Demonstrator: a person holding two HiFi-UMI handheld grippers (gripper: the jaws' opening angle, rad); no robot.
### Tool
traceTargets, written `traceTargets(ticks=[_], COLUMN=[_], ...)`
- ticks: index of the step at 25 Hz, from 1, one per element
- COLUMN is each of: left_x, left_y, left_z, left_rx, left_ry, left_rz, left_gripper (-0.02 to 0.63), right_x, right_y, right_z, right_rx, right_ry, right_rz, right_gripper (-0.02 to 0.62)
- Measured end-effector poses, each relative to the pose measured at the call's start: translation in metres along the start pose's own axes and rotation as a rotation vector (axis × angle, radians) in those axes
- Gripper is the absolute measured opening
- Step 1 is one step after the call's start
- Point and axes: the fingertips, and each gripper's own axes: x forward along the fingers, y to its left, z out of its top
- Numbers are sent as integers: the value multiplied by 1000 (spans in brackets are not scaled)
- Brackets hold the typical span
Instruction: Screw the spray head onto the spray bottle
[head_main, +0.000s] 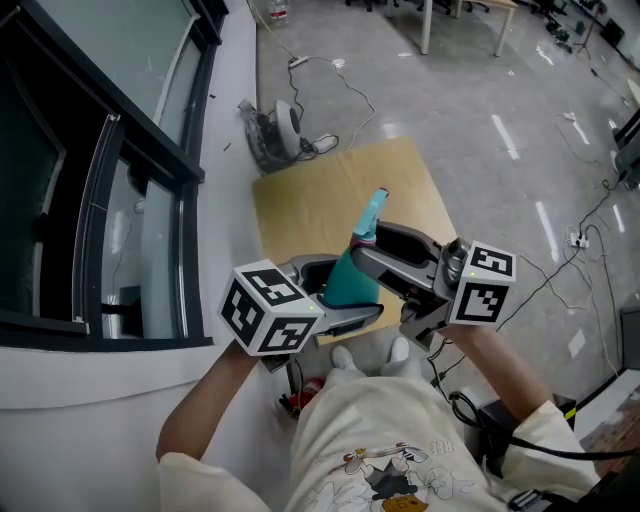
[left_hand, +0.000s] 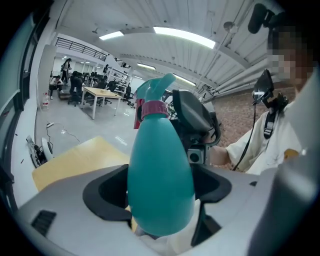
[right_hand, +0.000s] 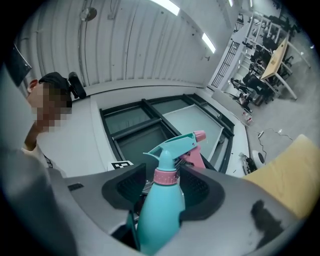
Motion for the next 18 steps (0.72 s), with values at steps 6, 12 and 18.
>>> traceTargets(ticks=[6,12,18], left_x=[-3,-11,-15], left_y=[-2,-2,-13], left_z=[9,13,13], left_rx=[12,32,87], left_ry=[-55,-70,-47], left_rz=[-23,-49,-117], left_gripper=[394,394,394], right_x=[-12,-51,-66], right_y=[5,13,-16], right_z=[6,9,30], right_rx=[-19,-82,-86], right_ry=[-7,-6,97], right_rz=[2,-11,233], right_gripper=[204,229,336])
